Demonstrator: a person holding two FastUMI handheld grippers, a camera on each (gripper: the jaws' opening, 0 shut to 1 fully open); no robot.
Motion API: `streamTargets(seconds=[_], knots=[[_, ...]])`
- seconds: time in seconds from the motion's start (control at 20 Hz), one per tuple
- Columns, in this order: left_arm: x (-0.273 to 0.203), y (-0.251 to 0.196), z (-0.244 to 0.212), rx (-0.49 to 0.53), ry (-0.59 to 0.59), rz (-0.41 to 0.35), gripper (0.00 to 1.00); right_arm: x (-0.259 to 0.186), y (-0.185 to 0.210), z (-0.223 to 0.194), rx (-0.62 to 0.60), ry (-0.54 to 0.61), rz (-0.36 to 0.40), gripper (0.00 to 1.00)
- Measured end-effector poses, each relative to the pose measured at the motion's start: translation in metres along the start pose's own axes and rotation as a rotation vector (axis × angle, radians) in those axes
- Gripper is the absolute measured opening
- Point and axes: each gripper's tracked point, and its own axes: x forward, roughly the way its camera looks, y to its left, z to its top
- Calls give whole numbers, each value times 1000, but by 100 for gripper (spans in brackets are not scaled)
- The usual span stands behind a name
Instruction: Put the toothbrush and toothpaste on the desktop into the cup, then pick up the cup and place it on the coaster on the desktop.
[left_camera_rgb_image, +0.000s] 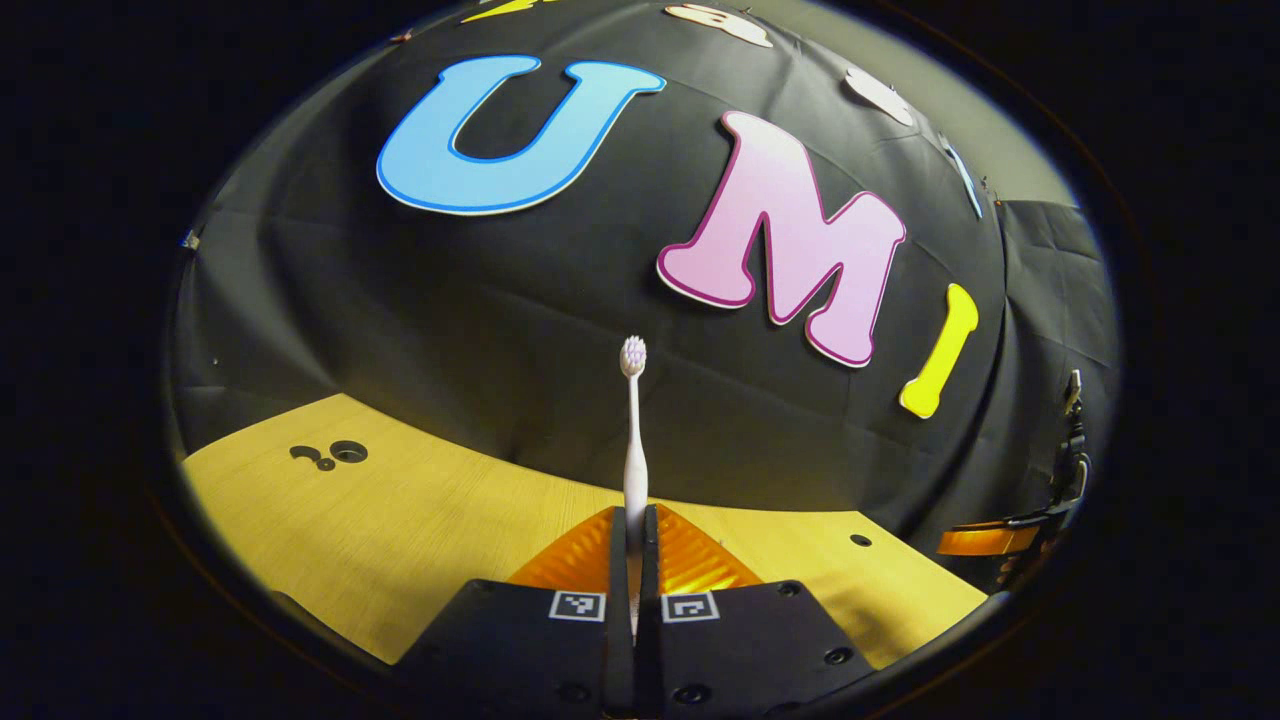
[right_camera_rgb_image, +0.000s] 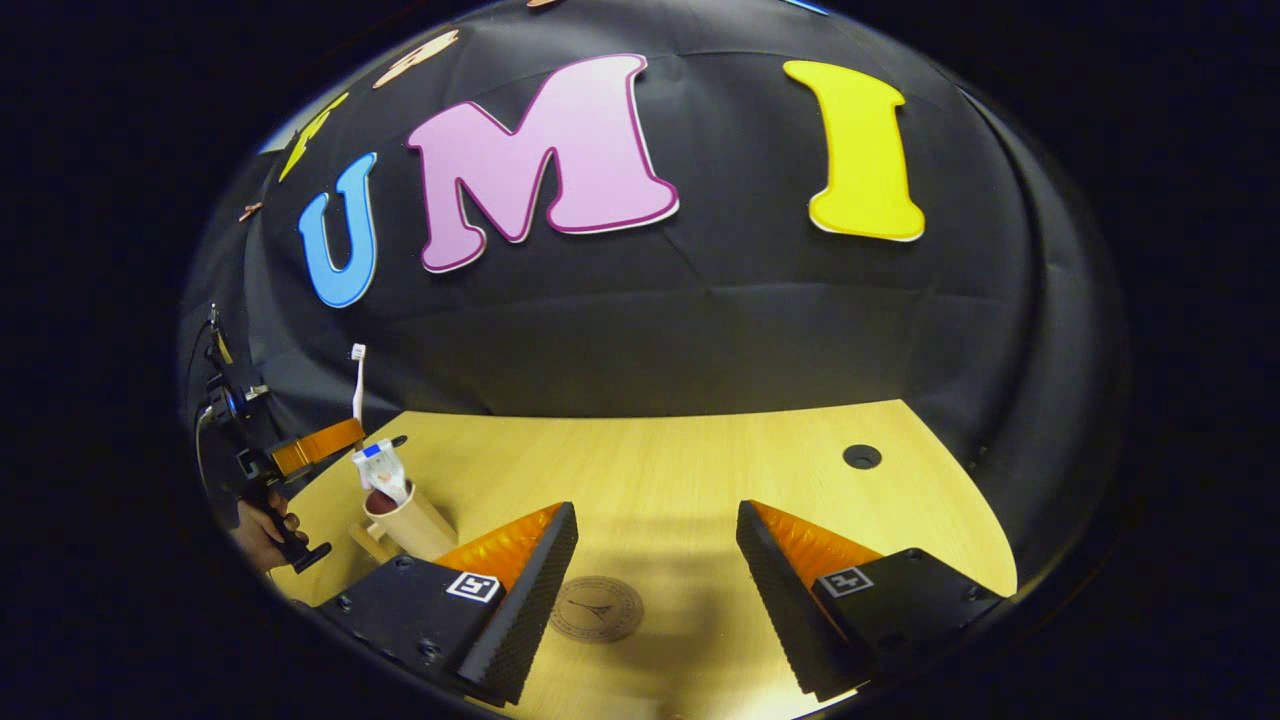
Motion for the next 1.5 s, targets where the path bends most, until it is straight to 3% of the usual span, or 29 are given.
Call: streamTargets(seconds=[0.3, 0.5, 0.6, 0.7, 0.75, 0.8, 0.9, 1.5], knots=[[4, 0, -22, 45, 4, -38, 7, -2, -14, -17, 3, 25, -35, 98], [-15, 2, -40, 102, 47, -60, 12, -9, -12, -23, -19, 23, -30, 98], [-26, 3, -45, 118, 69, -57, 22, -11, -9, -27, -16, 27, -24, 98], [-41, 4, -49, 113, 96, -57, 64, -12, -7, -30, -12, 29, -21, 98], [-48, 6, -49, 107, 109, -47, 68, -14, -7, -32, -9, 32, -20, 98], [-54, 8, -48, 102, 125, -38, 80, -16, -8, -32, -4, 34, -21, 98], [-66, 11, -52, 107, 171, -19, 93, -21, -11, -32, 9, 36, -22, 98], [-94, 10, -85, 71, 494, 37, 98, -67, -37, -54, -2, 106, -7, 98]])
